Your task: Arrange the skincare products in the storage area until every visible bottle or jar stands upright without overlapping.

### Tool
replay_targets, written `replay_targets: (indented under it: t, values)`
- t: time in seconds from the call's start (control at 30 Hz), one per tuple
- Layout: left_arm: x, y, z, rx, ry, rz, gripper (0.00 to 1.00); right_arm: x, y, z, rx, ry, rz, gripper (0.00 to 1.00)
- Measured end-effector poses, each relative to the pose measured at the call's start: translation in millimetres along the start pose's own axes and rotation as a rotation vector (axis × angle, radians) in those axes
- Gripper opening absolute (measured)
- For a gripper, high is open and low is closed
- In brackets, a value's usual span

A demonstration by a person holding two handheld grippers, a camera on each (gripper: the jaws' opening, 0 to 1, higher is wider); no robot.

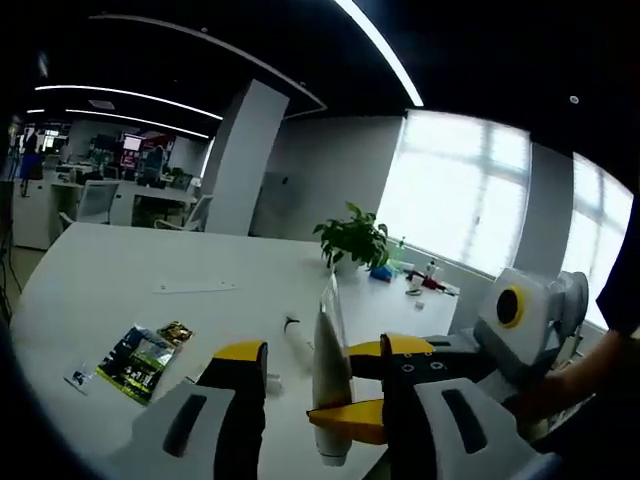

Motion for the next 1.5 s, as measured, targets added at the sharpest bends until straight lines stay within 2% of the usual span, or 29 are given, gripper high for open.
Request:
replay_targets:
  t: [0.4,0.73,1.13,1.33,1.5]
  values:
    - [-0.5,-0.2,0.4,-0.010,0.037,-0.015,0.26,-6.7,3.9,-1.6,-0.008,0.004,0.009,0.21]
    - [-1.7,-1.2,-2.1,-0.027,0.032,-0.016,0.20,-8.2,5.0,0.7,-0.006,0.007,0.009,0.21]
    - [2.4,0.1,-4.4,-0.038,0.106,-0.028,0.10,-8.2,2.8,2.0,-0.003,0.019,0.005,0.21]
    - [2.0,0.3,-2.9,-0.031,0.074,-0.033,0.09,-8.6,1.0,3.9,0.008,0.027,0.010,0.21]
    - [3.3,0.8,0.3,-0.051,0.032,-0.041,0.08,-8.0,-0.6,5.7,0.017,0.041,0.017,0.22]
Point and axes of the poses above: the point that each gripper's makers call its tool centre point, and the gripper's own axes: y roughly forward along the fingers, x roughly to its right, z roughly out of its top, the point moved 4 cm from there along -y, roughly backward along the fingers, and after that the axes turned 5 degrees about -z, right-handed, at the moved point
